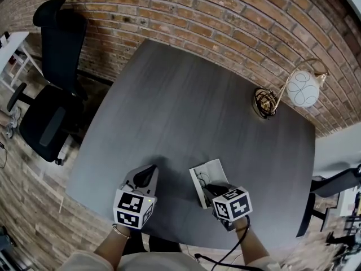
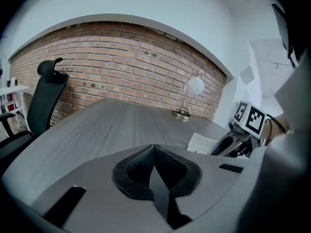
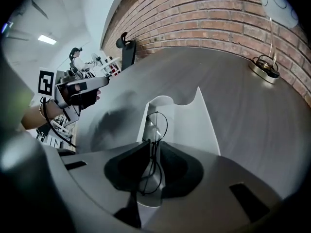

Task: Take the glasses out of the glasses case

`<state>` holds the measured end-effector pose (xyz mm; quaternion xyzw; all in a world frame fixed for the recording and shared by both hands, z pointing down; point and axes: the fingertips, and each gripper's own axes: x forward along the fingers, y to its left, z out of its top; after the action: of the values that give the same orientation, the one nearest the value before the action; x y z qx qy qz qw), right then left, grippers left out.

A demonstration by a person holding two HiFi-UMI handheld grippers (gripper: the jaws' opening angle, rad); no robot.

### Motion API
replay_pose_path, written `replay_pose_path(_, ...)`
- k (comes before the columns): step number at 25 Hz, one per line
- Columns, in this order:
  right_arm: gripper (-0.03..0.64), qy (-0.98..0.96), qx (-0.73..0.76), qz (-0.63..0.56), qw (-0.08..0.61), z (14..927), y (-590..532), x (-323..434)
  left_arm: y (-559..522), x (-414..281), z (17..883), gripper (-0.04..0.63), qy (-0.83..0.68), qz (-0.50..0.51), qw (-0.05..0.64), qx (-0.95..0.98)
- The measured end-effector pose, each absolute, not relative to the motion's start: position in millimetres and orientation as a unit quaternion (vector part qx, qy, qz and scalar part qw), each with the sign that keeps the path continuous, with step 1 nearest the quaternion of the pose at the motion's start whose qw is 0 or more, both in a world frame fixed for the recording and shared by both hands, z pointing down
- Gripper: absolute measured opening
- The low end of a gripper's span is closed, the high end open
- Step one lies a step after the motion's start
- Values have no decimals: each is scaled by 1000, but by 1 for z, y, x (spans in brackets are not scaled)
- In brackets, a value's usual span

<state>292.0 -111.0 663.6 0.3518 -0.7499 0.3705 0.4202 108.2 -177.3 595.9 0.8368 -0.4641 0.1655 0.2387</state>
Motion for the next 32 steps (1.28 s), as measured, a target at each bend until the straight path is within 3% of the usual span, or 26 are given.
replay_pose_path(6,63,-738,353,368,442,666,-109,291,-179,112,596,17,-461,167,239,838)
replay_pose_path(32,43,-736,413,360,398,646,-117,302,-185,111,580,17,-450,168,220,849)
